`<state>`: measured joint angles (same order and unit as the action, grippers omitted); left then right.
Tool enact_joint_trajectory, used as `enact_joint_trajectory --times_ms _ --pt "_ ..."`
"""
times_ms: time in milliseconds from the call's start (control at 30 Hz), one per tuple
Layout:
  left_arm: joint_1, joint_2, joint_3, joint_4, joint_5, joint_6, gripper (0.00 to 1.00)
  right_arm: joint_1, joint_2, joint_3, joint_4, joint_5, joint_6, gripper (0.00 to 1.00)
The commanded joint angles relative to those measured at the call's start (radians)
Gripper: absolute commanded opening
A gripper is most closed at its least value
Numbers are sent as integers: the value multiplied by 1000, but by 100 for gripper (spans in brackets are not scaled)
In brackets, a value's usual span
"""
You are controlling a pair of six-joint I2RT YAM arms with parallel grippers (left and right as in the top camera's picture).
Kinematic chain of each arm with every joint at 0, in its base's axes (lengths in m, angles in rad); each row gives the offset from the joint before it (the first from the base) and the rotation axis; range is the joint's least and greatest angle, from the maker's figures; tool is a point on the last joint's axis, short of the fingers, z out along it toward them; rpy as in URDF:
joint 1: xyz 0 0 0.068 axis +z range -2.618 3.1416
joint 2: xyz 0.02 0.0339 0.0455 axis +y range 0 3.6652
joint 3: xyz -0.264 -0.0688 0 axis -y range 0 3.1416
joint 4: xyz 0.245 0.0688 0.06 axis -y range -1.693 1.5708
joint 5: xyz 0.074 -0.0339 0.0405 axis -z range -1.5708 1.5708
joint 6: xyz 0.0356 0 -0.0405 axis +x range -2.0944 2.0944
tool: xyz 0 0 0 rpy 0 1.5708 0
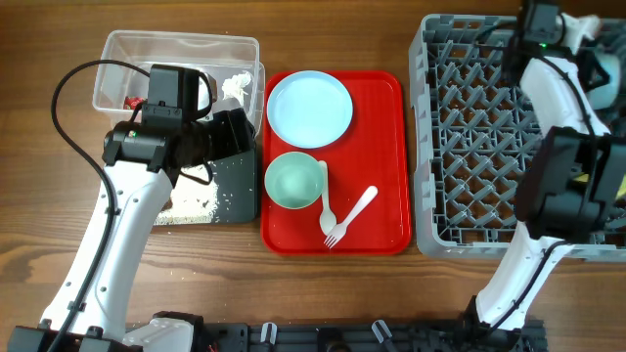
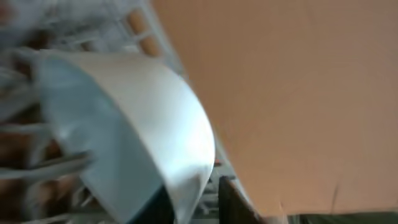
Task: Sort waste into correct bins and load items into the dishwasher rack
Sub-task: 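Place the light-blue bowl upside down in the rack's far right area, then move the right gripper back over the green bowl on the red tray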
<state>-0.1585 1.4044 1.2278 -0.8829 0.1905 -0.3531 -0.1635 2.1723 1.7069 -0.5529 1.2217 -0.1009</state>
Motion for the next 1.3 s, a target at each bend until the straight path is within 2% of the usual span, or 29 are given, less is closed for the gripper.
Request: enact_joint_trajectory --times_ms 0,67,233,333,467,567,633,800,867,967,1100,1267 --pt "2 -1 0 3 -9 5 83 42 -16 -11 -17 -108 25 55" --pt "2 -1 0 3 -9 5 84 50 -56 -11 -24 -165 23 70" --pt "2 -1 0 3 -9 5 83 55 -196 -11 -61 -328 21 82" --pt "2 -1 0 3 -9 5 84 66 -297 -11 -129 -530 22 84" --pt "2 -1 0 3 -10 5 84 102 -410 -11 -247 -1006 26 85" --pt "2 -1 0 1 -10 5 84 144 -445 -11 -334 -1373 66 77" --pt "2 -1 0 -12 -15 4 82 188 -443 -11 -393 -1515 95 77" --pt "19 -1 0 -113 -216 -187 87 337 -398 -14 -534 -1559 105 80" --pt "61 -1 0 -163 -251 -260 91 428 -357 -14 -589 -1556 125 81" --pt "124 -1 0 -188 -246 -293 99 518 -299 -14 -611 -1556 166 81" --pt "212 -1 0 -195 -225 -291 100 629 -210 -14 -608 -1543 262 79" --pt "257 -1 0 -212 -225 -291 100 728 -103 -14 -610 -1394 442 75"
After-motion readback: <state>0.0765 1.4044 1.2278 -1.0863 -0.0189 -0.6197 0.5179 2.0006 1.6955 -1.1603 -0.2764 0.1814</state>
